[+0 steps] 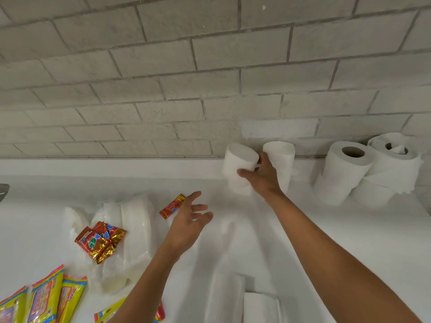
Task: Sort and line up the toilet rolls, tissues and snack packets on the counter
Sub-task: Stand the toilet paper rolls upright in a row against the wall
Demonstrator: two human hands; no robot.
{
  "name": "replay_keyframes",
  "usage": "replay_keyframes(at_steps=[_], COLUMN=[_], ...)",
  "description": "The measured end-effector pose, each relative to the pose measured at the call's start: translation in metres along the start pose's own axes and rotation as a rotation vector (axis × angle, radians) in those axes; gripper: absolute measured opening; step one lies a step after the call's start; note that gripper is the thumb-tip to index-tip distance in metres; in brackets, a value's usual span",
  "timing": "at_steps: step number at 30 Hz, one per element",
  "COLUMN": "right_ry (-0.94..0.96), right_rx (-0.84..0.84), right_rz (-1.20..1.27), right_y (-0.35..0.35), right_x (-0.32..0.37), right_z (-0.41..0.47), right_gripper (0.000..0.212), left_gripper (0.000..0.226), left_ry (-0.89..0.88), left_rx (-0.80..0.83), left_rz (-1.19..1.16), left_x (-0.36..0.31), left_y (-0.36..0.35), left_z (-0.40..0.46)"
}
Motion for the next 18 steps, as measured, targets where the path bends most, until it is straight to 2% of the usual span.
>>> replay_keyframes(at_steps=[9,18], right_ry=[-0.002,-0.041], right_rx=[-0.11,-0.117], right_rz=[-0.22,-0.215], right_y=[-0.02,-0.022], right_x=[-0.006,-0.006], right_z=[0.032,0.036], right_gripper=[0.061,0.068], left_gripper=[0.051,0.048], left_ry=[0.13,0.187], left_rx=[0.061,0.14], left_rz=[0.0,0.054], left_x=[0.042,0.055], left_y=[0.006,-0.002], left_z=[-0.008,-0.021])
Point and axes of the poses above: each hand's wrist, its own z-axis towards the middle knuckle, its own y-axis out of the back of the hand, x = y × z, the point moved 3 cm from there along z, towards the middle knuckle
